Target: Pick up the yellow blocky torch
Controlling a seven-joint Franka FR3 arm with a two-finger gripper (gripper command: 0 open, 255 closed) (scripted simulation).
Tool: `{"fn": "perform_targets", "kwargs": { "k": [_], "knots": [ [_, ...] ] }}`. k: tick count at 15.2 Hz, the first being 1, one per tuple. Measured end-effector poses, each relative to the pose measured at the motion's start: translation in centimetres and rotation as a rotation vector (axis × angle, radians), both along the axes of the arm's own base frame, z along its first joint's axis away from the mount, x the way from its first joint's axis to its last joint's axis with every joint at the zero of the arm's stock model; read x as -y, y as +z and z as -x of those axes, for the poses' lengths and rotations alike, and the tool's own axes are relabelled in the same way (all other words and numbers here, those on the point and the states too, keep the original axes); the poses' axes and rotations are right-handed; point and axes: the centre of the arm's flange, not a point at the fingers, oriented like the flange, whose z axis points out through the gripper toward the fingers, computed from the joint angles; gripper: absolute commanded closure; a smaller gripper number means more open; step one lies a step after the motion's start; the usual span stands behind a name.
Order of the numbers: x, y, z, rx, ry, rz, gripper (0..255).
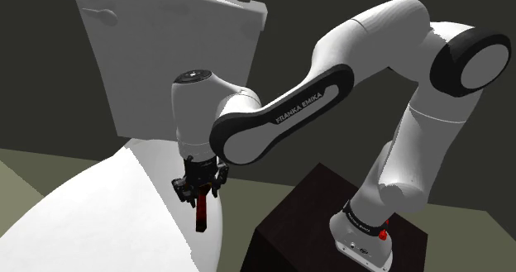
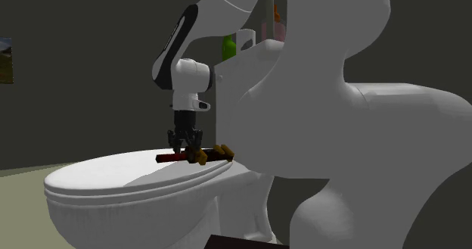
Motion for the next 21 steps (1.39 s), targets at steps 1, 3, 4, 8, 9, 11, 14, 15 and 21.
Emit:
{"fn": "perform_targets", "kwargs": {
  "k": [1, 3, 4, 8, 9, 11, 14, 15, 21],
  "knots": [
    [0.0, 0.0, 0.0, 0.000, 0.000, 0.000, 255],
    [0.0, 0.0, 0.0, 0.000, 0.001, 0.000, 255],
    [0.0, 0.0, 0.0, 0.000, 0.001, 0.000, 255],
    [-0.1, 0.0, 0.0, 0.000, 0.001, 0.000, 255],
    [0.0, 0.2, 0.0, 0.000, 0.000, 0.000, 255],
    [0.0, 1.0, -0.1, 0.000, 0.000, 0.000, 255],
    [0.0, 2.6, -0.1, 0.000, 0.000, 0.000, 255],
    [0.0, 3.2, -0.1, 0.000, 0.000, 0.000, 255],
    [-0.1, 6.2, 0.0, 0.000, 0.000, 0.000, 255]
  ]
}}
